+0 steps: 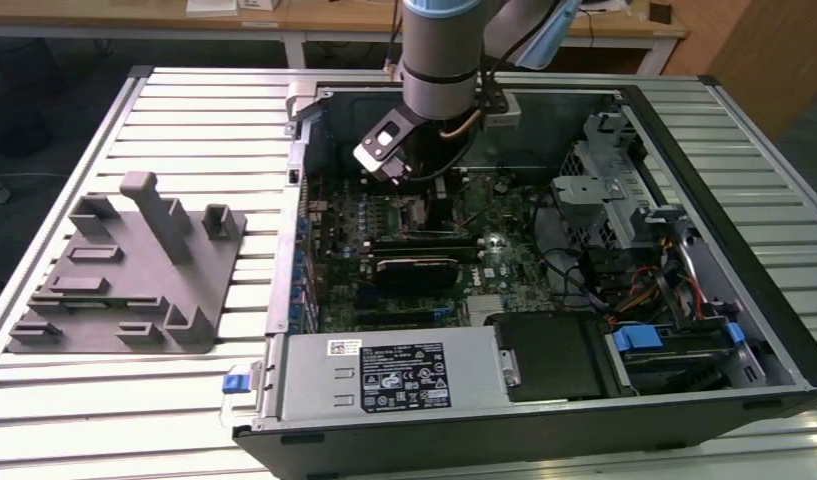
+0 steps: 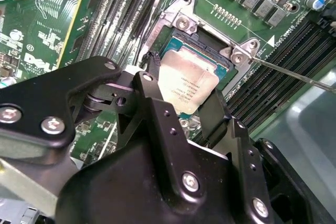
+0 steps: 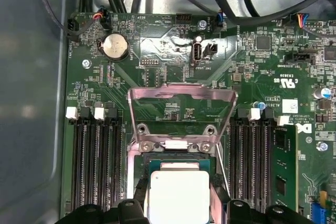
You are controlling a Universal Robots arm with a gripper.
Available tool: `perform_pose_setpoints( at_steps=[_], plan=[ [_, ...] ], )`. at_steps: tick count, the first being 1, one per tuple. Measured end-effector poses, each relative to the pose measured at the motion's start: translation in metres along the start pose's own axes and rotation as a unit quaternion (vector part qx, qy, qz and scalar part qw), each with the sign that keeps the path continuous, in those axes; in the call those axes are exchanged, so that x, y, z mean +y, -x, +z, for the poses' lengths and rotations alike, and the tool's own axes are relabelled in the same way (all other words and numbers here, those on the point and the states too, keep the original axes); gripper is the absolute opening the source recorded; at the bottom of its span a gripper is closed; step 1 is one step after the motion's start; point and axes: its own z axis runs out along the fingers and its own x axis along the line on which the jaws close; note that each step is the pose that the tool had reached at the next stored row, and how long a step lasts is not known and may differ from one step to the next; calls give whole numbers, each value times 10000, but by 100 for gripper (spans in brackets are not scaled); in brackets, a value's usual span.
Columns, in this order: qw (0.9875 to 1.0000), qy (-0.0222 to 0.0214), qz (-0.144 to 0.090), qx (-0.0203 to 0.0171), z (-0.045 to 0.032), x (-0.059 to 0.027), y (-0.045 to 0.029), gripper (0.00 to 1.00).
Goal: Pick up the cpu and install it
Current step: 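Place the cpu into insertion slot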
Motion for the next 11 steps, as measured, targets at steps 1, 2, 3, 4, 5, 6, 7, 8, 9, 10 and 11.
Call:
perform_pose_setpoints(
  at_steps=[1,2,3,4,5,6,7,8,9,10,11],
  plan=[
    [10000,0,2,-1,4,0,-1,54],
    [10000,-1,5,-1,8,-1,-2,54],
    [10000,-1,8,-1,12,-2,-3,54],
    [10000,-1,10,-1,16,-2,-4,54],
    [10000,-1,11,-2,20,-3,-5,54],
    [10000,0,13,-2,24,-3,-6,54],
    [10000,-1,14,-2,26,-4,-7,54],
    [10000,-1,14,-2,28,-5,-8,54],
    [10000,-1,14,-2,32,-6,-8,54],
    [10000,-1,14,-2,35,-7,-8,54],
    [10000,-1,14,-2,39,-7,-9,54]
  ],
)
